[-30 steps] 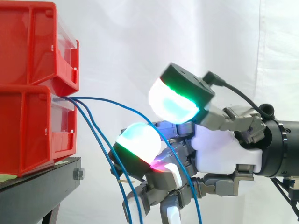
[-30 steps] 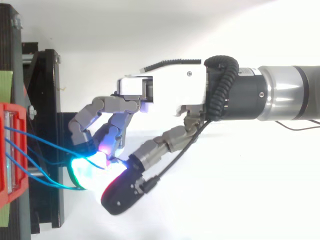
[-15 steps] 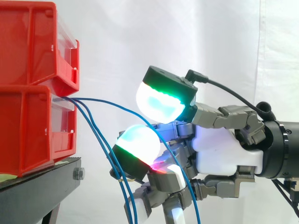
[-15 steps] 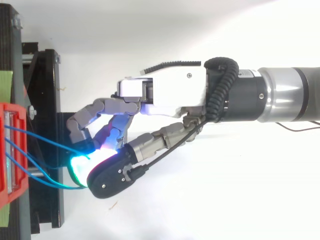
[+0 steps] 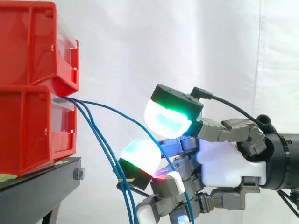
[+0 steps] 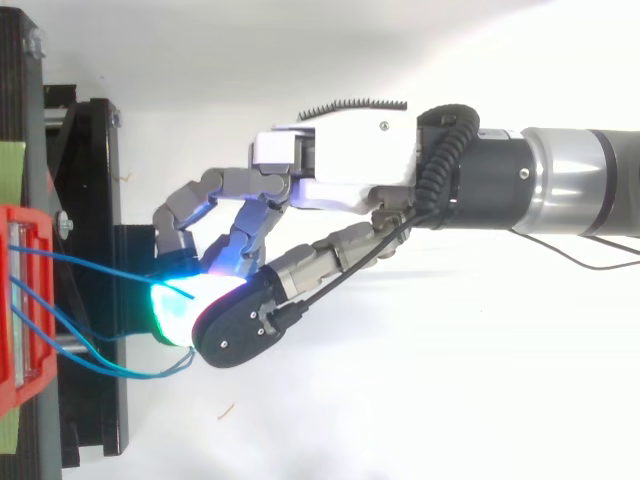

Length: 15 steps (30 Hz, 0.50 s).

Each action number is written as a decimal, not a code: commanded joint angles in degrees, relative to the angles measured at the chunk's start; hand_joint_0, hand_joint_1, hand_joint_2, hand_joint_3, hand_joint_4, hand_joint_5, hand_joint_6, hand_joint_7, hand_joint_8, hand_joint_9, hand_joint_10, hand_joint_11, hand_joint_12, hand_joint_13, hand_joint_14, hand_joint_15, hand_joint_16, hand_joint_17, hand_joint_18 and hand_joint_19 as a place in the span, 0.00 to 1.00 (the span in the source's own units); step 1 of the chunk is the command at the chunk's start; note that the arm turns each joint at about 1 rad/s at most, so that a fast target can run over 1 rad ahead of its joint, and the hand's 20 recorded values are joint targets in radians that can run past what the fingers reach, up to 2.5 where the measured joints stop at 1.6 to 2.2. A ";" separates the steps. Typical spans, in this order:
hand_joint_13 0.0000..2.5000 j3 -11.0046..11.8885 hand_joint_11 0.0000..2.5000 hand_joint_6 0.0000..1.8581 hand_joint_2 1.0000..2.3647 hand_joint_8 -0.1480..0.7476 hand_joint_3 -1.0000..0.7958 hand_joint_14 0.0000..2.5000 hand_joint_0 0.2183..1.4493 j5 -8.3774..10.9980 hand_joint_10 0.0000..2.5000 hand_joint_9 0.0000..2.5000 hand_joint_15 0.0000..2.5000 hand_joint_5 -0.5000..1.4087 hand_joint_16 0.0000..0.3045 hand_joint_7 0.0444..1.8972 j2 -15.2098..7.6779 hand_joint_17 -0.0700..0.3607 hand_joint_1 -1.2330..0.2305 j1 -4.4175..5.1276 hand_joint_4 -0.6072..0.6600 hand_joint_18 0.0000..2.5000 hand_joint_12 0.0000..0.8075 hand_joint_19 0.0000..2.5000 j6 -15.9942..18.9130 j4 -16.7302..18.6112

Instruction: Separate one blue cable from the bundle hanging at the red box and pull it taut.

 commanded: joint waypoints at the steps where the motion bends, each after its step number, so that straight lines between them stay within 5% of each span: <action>1: 0.35 -0.02 0.38 0.40 0.00 0.56 0.29 0.01 0.28 0.55 0.01 0.41 0.21 0.17 0.17 0.57 -0.02 0.43 0.44 -0.01 0.64 0.39 0.51 0.27 0.22 0.06; 15: 0.36 -0.02 0.40 0.45 0.01 0.56 0.39 0.01 0.32 0.73 0.01 0.40 0.22 0.15 0.17 0.57 -0.02 0.43 0.48 0.25 0.63 0.41 0.50 0.28 0.22 0.24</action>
